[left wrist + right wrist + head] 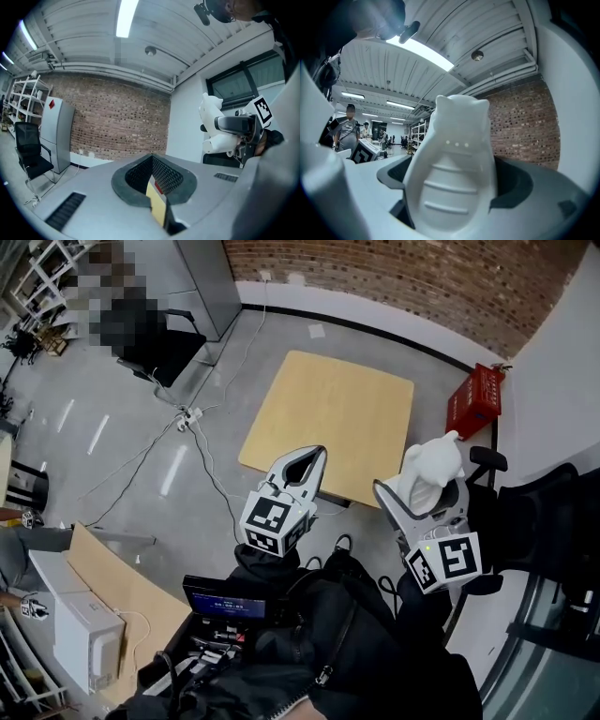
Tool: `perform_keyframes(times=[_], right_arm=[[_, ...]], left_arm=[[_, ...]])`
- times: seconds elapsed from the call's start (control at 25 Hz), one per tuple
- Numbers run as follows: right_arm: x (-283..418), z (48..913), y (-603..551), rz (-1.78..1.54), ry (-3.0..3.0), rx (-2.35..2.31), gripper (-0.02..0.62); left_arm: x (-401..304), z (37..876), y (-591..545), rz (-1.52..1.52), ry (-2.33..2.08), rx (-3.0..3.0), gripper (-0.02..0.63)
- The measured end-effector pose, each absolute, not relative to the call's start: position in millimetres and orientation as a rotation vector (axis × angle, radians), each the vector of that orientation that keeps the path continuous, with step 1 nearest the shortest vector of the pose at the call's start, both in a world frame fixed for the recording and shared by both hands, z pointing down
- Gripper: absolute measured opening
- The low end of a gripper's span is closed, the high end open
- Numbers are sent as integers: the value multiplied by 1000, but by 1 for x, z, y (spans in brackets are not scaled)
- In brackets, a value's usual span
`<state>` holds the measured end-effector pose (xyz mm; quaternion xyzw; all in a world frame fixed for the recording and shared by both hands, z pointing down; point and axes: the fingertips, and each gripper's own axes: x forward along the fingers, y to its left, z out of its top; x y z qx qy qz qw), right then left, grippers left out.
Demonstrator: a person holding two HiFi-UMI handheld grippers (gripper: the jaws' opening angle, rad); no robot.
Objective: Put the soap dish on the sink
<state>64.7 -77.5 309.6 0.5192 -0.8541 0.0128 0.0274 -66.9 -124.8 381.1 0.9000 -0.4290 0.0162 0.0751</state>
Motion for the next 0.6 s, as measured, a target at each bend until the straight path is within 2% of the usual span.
perform_keyframes(times=[0.6], right_arm=[[124, 314, -158, 61, -2697, 1581, 537]], left_arm=[[-10, 377, -199, 112, -1333, 2712, 2]])
